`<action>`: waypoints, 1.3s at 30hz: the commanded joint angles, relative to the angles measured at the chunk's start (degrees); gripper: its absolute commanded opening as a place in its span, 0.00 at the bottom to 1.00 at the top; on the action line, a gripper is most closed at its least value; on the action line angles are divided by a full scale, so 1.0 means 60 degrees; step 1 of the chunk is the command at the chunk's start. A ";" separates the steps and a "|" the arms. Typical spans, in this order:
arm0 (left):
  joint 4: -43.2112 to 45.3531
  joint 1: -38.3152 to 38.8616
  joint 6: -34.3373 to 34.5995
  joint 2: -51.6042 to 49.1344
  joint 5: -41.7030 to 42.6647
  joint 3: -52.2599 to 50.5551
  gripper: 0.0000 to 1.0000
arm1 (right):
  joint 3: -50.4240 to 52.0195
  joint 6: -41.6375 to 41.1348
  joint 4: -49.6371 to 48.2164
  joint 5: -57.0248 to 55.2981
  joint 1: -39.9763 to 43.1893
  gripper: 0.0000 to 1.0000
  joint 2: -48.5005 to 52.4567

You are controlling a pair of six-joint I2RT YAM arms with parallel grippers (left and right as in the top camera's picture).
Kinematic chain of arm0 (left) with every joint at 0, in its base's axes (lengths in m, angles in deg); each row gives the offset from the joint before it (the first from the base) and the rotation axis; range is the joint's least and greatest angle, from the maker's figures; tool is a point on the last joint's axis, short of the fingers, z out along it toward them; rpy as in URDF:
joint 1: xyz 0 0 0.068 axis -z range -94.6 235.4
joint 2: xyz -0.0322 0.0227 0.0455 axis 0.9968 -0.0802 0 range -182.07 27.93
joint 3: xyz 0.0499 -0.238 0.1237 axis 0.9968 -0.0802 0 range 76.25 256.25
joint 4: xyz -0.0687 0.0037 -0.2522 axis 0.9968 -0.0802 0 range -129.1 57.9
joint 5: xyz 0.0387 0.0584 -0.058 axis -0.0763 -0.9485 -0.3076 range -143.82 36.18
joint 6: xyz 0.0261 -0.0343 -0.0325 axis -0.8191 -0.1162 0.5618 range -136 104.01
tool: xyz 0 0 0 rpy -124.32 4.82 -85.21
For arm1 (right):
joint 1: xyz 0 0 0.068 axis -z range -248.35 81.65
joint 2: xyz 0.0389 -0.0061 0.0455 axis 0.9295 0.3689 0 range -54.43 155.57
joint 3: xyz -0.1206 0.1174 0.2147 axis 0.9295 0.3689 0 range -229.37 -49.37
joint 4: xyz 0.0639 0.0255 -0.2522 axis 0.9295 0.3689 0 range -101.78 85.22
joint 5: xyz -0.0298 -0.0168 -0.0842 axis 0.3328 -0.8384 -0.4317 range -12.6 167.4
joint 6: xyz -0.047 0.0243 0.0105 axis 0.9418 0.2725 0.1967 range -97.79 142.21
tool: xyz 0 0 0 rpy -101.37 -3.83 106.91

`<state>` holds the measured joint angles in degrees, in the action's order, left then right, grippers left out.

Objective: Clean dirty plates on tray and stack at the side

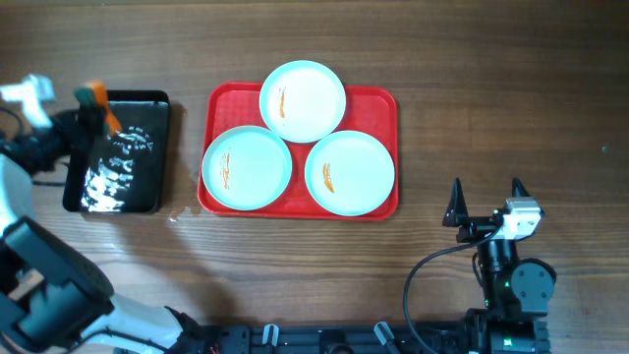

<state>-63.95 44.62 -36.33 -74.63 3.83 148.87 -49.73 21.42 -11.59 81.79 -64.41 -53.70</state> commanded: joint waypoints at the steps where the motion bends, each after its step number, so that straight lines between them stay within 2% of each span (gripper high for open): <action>1: 0.0433 -0.0240 -0.0823 -0.0419 -0.0164 -0.0397 0.04 | 0.0011 -0.0117 -0.0033 -0.0124 0.0015 1.00 -0.0033; 3: 0.0889 -0.0488 -0.0288 0.0219 0.2426 0.0539 0.04 | 0.0011 -0.0117 -0.0033 -0.0127 0.0015 1.00 -0.0033; 5: 0.1264 -0.0495 0.0415 0.0907 0.2637 0.1239 0.04 | 0.0011 -0.0117 -0.0033 -0.0127 0.0015 1.00 -0.0033; 8: 0.1945 -0.0495 0.0470 0.1555 0.2634 0.1341 0.04 | 0.0011 -0.0120 -0.0033 -0.0127 0.0015 1.00 -0.0033; 10: 0.1577 -0.0495 0.0466 0.1679 0.1781 0.1337 0.04 | 0.0011 -0.0117 -0.0033 -0.0124 0.0015 1.00 -0.0033; 11: 0.0947 -0.0477 0.0463 0.1599 0.0976 0.1326 0.04 | 0.0011 -0.0120 -0.0033 -0.0124 0.0015 1.00 -0.0033; 13: -0.0302 -0.0219 -0.0106 0.0969 -0.1530 0.0878 0.04 | 0.0011 -0.0117 -0.0033 -0.0124 0.0015 1.00 -0.0033; 14: -0.0423 -0.0080 -0.0364 0.0583 -0.2055 0.0532 0.04 | 0.0011 -0.0117 -0.0033 -0.0127 0.0015 1.00 -0.0033; 16: -0.0219 0.0040 -0.0401 -0.0255 -0.2120 -0.0047 0.04 | 0.0011 -0.0120 -0.0033 -0.0127 0.0015 1.00 -0.0033; 17: -0.0277 0.0036 -0.0393 -0.0484 -0.1657 -0.0051 0.04 | 0.0011 -0.0117 -0.0033 -0.0124 0.0015 1.00 -0.0033; 19: -0.0259 -0.0044 -0.0393 0.0062 0.0004 0.0455 0.04 | 0.0011 -0.0117 -0.0033 -0.0127 0.0015 1.00 -0.0033; 20: -0.0251 -0.0044 -0.0240 0.0495 0.0255 0.0892 0.04 | 0.0011 -0.0117 -0.0033 -0.0124 0.0015 1.00 -0.0033; 24: 0.0510 0.0029 -0.0182 0.2514 -0.0157 0.1759 0.04 | 0.0011 -0.0117 -0.0033 -0.0124 0.0015 1.00 -0.0033; 27: 0.0215 0.0029 -0.0186 0.2907 -0.1271 0.1752 0.04 | 0.0011 -0.0113 -0.0033 -0.0127 0.0015 1.00 -0.0033; 29: -0.0597 0.0029 -0.0189 0.2386 -0.2062 0.1446 0.04 | 0.0011 -0.0120 -0.0033 -0.0127 0.0015 1.00 -0.0033; 33: -0.0823 0.0022 -0.0331 -0.0055 -0.2091 0.0113 0.04 | 0.0011 -0.0117 -0.0033 -0.0124 0.0015 0.99 -0.0033; 34: -0.0882 0.0000 -0.0273 -0.0539 -0.1821 0.0113 0.04 | 0.0011 -0.0120 -0.0033 -0.0127 0.0015 1.00 -0.0033; 35: -0.0765 -0.0055 -0.0255 -0.0532 -0.0987 0.0164 0.04 | 0.0011 -0.0117 -0.0033 -0.0127 0.0015 1.00 -0.0033; 37: -0.0652 -0.0208 0.0047 0.0219 0.0984 0.1147 0.04 | 0.0011 -0.0120 -0.0033 -0.0124 0.0015 1.00 -0.0033; 39: -0.0608 -0.0175 0.0543 0.1027 0.1140 0.2018 0.04 | 0.0011 -0.0120 -0.0033 -0.0124 0.0015 1.00 -0.0033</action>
<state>-68.81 44.06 -36.09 -78.41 -0.15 151.84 -49.73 21.42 -11.59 81.79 -64.41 -53.70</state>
